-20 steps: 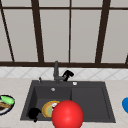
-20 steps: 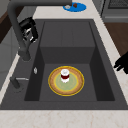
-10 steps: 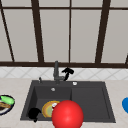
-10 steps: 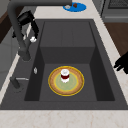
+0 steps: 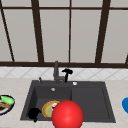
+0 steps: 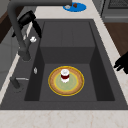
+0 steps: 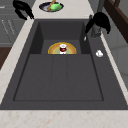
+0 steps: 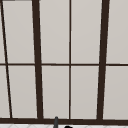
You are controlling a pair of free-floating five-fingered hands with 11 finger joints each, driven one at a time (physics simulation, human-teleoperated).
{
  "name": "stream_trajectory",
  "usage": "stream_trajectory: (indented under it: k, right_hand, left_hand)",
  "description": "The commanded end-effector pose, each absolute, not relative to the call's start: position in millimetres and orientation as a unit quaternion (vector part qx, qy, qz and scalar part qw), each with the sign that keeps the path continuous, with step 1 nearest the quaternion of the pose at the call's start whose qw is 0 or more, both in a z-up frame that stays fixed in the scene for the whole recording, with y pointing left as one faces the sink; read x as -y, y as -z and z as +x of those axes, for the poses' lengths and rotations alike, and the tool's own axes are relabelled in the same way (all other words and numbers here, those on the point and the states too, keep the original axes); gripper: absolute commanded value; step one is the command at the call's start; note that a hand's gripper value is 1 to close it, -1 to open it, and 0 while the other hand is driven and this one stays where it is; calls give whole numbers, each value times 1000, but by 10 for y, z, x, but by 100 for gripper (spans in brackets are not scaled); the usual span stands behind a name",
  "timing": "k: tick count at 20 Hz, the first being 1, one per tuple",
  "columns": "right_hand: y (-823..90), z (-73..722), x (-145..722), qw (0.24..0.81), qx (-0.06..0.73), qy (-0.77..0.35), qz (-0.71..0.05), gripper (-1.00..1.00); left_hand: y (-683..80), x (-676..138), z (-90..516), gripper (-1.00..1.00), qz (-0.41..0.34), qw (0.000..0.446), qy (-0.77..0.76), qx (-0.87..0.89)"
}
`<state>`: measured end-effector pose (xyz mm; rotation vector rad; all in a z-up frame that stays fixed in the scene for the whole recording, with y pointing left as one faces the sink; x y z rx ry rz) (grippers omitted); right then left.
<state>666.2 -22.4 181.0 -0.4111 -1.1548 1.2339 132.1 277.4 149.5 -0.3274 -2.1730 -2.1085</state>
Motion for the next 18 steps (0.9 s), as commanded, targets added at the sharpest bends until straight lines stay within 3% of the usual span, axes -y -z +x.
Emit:
stream_trajectory:
  k: [1, 10, 11, 15, 18]
  right_hand:
    - [-1810, 6599, 132, 631, 470, -579, -213, -100]
    - [-1539, 6598, -104, 613, 442, -606, -247, -100]
    - [-1507, 6599, -133, 611, 440, -607, -254, 100]
    - [-1475, 6678, -105, 587, 441, -611, -296, 100]
    - [-1486, 6623, -62, 603, 439, -604, -280, 100]
  left_hand:
    - [-1495, -2774, 1321, 0, -107, 48, 692, 713]
    - [-1495, -2774, 1321, 0, -107, 48, 692, 713]
    - [-1495, -2774, 1321, 0, -107, 48, 692, 713]
    - [-1495, -2774, 1321, 0, -107, 48, 692, 713]
    - [-1495, -2774, 1321, 0, -107, 48, 692, 713]
